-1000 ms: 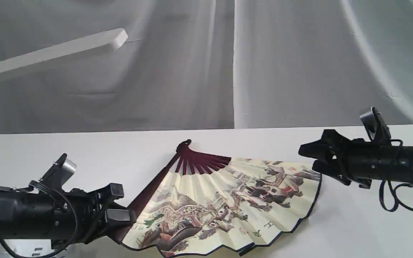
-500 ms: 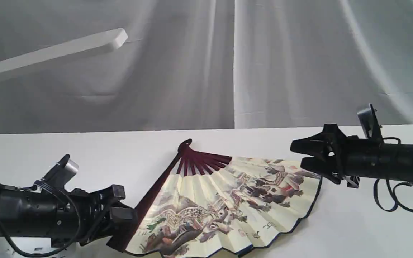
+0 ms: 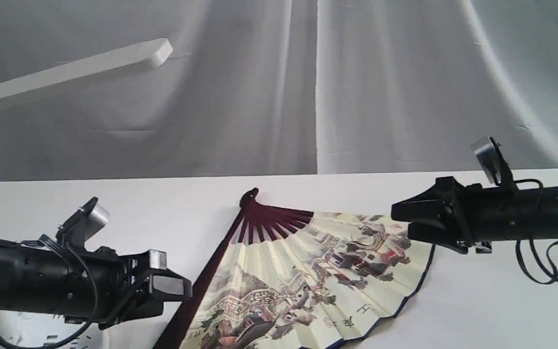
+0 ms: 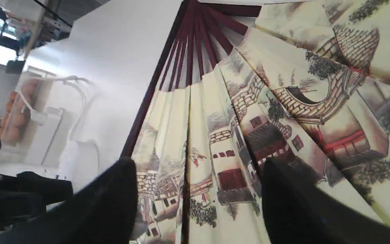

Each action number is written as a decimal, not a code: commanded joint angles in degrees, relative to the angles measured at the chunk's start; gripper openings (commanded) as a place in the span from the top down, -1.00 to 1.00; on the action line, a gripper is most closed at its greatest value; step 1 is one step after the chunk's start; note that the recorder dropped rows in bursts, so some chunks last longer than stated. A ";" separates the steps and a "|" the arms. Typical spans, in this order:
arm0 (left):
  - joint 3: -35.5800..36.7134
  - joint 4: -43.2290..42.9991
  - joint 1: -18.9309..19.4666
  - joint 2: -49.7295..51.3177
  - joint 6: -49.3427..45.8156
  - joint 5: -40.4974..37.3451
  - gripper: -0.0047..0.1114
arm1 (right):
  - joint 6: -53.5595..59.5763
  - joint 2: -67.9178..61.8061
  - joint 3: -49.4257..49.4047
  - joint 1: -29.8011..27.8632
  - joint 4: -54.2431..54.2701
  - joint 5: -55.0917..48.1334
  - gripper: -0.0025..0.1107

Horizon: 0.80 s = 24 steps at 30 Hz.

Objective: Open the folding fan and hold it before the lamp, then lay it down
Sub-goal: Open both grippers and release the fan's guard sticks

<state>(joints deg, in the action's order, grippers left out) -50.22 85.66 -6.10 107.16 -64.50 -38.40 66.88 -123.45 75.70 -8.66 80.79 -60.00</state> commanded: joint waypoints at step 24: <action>5.65 -25.57 -0.17 -13.19 19.08 -2.38 0.92 | -33.91 14.54 -6.44 0.08 -44.36 11.85 0.74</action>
<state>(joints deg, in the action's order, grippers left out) -45.04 62.23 -6.10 95.21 -47.77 -41.65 33.36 -110.75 70.44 -8.66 37.97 -49.27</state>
